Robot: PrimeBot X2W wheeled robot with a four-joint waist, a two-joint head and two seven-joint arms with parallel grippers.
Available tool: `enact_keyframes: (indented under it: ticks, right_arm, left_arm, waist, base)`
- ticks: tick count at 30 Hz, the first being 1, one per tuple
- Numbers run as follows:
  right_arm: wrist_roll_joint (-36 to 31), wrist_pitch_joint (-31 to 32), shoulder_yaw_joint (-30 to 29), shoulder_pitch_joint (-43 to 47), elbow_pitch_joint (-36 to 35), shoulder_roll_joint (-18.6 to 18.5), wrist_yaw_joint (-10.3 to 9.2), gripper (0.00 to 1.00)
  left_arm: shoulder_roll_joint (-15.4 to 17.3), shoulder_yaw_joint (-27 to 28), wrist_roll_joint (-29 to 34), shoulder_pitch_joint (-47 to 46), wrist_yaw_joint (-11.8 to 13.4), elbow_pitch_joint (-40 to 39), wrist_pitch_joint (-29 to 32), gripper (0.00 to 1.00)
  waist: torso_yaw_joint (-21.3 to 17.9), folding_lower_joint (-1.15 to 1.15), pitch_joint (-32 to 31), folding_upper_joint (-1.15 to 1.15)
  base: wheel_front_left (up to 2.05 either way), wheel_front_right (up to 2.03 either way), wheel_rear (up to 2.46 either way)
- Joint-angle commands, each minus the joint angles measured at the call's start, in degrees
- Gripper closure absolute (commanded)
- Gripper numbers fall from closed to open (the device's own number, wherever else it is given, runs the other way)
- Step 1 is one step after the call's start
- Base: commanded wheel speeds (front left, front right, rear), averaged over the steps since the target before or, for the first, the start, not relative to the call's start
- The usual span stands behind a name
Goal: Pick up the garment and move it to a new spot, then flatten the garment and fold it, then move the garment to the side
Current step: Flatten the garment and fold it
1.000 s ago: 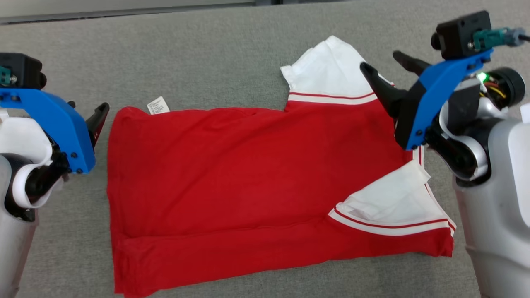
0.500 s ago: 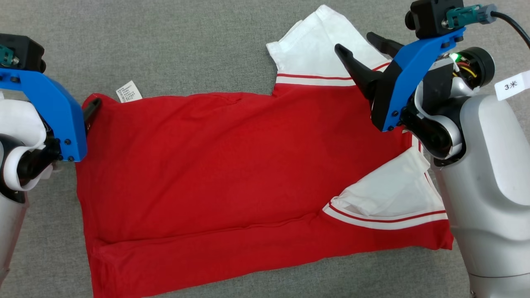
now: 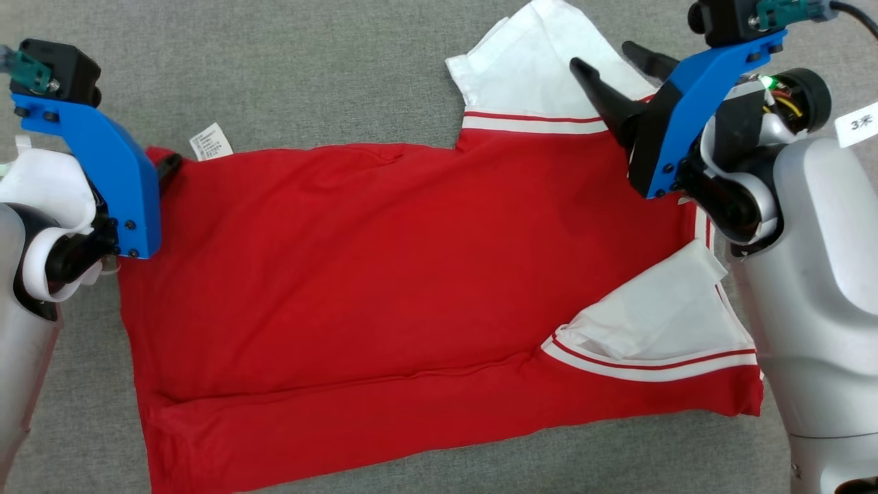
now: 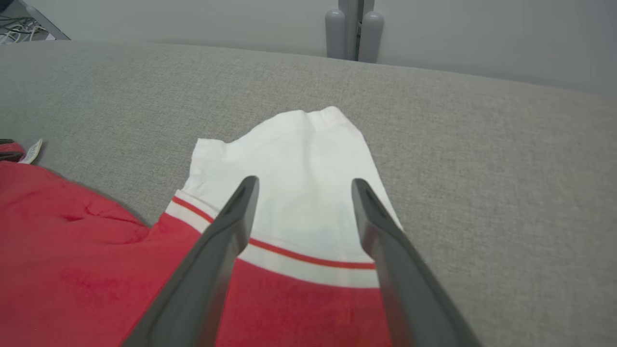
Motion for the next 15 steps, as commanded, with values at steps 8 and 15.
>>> enact_keyframes:
  ticks: [8,15]
  right_arm:
    - [-3.50,0.77,-3.38,-5.68,4.41,-2.57,0.01,0.00]
    - [-11.88,0.33,-7.59,-13.08,15.05,-2.81,0.01,0.00]
  left_arm:
    - [-1.61,-0.77,-1.06,1.20,-0.87,-1.80,-0.94,1.00]
    - [-5.57,-2.10,-1.49,0.04,-2.41,-4.64,-5.05,1.00]
  waist:
    - [3.37,0.00,1.44,0.00]
    - [8.63,0.00,3.95,0.00]
  base:
    - [0.00,0.00,0.00]
    - [0.00,0.00,0.00]
